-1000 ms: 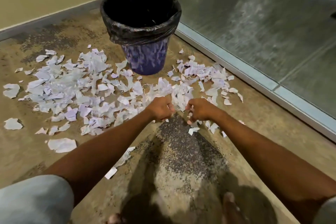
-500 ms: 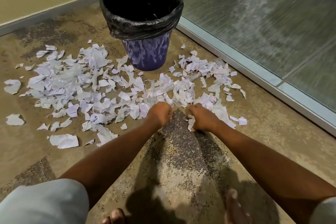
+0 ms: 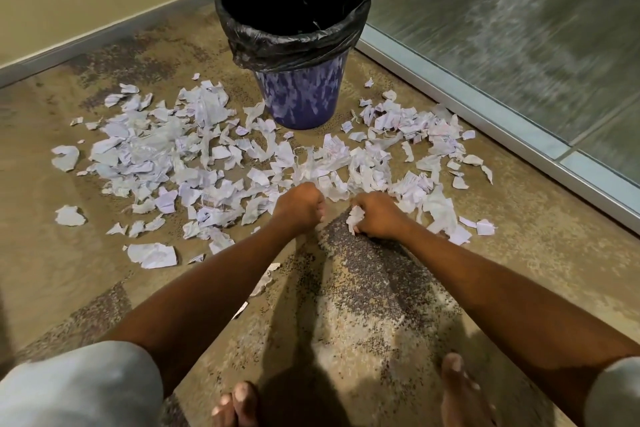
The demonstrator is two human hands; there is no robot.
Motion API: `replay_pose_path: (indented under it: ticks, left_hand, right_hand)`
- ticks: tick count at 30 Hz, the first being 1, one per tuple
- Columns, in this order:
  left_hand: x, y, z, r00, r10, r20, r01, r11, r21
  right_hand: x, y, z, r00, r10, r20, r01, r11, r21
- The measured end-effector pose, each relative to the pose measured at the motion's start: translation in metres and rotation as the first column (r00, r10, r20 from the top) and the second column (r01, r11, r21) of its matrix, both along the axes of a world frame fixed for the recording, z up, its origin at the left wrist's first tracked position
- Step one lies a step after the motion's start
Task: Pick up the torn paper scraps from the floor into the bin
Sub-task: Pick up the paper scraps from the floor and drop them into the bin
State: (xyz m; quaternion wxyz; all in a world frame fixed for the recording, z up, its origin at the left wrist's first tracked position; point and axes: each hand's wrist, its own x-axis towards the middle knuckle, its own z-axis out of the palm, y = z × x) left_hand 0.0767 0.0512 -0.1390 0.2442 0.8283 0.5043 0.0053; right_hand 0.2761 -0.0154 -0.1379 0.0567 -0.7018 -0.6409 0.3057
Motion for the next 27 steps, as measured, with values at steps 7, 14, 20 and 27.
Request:
replay_pose_path:
  ticks: [7, 14, 20, 27]
  left_hand:
    - [-0.017, -0.016, -0.012, 0.999, -0.014, 0.05, 0.014, 1.0, 0.001]
    - [-0.022, -0.007, -0.012, 0.99, 0.068, 0.127, -0.072, 0.997, 0.027]
    - [-0.031, 0.009, -0.009, 0.971, 0.195, 0.14, -0.204, 0.977, 0.055]
    - [-0.039, 0.013, -0.011, 0.969, 0.237, 0.073, -0.241, 0.97, 0.043]
  right_hand:
    - [-0.015, 0.011, 0.002, 0.999, -0.042, -0.023, 0.043, 0.998, 0.052]
    - [-0.017, 0.026, 0.006, 1.0, -0.022, 0.004, 0.021, 0.988, 0.152]
    - [-0.03, 0.043, 0.008, 1.0, -0.022, -0.01, 0.023, 0.991, 0.132]
    - [-0.048, 0.059, 0.0, 0.998, 0.035, 0.055, -0.036, 0.999, 0.025]
